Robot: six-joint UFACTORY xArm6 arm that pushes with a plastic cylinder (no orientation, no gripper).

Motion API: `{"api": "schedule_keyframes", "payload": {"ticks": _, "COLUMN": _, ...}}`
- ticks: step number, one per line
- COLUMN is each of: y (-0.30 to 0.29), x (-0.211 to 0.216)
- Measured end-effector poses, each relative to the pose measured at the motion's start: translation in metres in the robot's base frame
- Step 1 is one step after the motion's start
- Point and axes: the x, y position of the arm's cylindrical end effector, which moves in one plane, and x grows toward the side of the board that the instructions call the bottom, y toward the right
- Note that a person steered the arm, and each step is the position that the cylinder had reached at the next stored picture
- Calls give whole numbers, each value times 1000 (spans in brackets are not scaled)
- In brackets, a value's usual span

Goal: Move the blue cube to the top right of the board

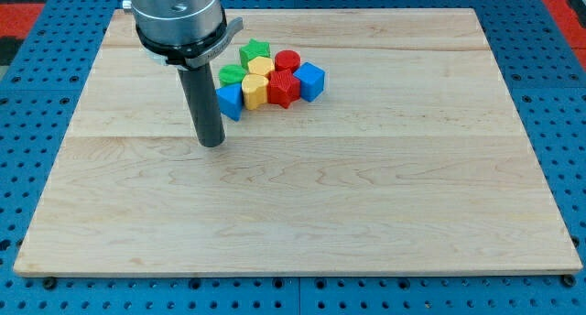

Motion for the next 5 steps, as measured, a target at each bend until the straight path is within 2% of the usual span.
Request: {"api": "schedule_keyframes", "payload": {"ticks": 5, "y": 6, "x": 0}}
